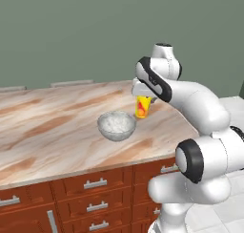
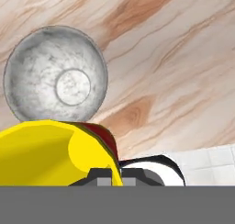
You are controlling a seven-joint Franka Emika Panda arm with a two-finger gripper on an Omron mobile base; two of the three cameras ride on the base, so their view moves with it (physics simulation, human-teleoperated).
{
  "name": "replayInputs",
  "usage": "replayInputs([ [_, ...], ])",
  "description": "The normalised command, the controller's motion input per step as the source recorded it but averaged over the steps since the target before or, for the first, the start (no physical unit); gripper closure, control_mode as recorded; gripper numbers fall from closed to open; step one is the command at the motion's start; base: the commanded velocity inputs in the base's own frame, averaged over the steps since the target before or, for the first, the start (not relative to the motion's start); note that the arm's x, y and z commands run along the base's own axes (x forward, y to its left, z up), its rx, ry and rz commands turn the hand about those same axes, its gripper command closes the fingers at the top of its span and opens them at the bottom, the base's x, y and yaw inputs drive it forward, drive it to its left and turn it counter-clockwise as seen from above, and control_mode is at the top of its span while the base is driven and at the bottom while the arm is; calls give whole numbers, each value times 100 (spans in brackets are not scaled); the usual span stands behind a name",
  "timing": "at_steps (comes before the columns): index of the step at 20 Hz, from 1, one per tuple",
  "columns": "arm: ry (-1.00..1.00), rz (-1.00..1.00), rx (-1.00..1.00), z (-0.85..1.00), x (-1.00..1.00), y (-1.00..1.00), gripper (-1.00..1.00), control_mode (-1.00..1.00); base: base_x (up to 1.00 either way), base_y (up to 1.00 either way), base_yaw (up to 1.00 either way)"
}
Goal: Pick the cup and bowl and place them in the sink. Then turn on the water.
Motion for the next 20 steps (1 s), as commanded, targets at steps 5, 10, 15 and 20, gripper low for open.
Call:
replayInputs([
  [5,0,0,0,0,0,0,100,100,-82,-75,-47],
  [10,0,0,0,0,0,0,100,100,-35,-33,-72],
  [15,0,0,0,0,0,0,100,100,-26,-33,-76],
  [20,0,0,0,0,0,0,100,100,-16,-50,-71],
])
